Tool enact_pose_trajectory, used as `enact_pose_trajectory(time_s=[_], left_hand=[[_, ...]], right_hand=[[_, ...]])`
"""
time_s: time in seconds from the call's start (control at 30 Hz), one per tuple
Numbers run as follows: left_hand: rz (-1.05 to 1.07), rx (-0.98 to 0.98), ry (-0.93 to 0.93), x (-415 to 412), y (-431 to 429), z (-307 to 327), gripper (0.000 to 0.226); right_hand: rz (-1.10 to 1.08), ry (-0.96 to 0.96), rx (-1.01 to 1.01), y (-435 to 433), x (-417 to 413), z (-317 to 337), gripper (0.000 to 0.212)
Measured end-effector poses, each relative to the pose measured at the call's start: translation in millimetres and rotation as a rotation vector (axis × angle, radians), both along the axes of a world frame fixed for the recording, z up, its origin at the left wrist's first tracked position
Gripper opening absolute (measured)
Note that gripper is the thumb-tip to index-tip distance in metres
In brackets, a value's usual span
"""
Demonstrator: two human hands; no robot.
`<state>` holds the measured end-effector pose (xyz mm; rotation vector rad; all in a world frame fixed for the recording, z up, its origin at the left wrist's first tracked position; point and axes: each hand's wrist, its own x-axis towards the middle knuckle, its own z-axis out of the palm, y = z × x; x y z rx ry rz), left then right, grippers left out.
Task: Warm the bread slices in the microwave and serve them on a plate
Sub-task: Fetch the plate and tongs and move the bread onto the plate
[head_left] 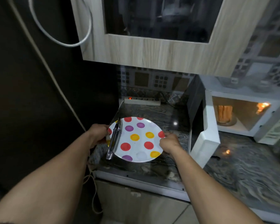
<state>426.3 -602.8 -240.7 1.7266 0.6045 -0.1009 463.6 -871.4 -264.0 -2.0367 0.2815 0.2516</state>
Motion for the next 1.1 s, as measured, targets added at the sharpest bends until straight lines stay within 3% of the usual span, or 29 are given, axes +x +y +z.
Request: enact_pose_trajectory(time_s=[0.47,0.9,1.1], left_hand=[[0.07,-0.01,-0.022,-160,-46,63,0.032],[-0.001,0.026,-0.058,-267,-126,94,0.032],[-0.085,0.007,-0.071,-311,-201,99,0.024]], right_hand=[[0.164,-0.016,0.138,-55,-151,62,0.031],[0.091,-0.046,0.214,-137,-254,90,0.033],[0.06,-0.044,0.138,-211,-306,95,0.032]])
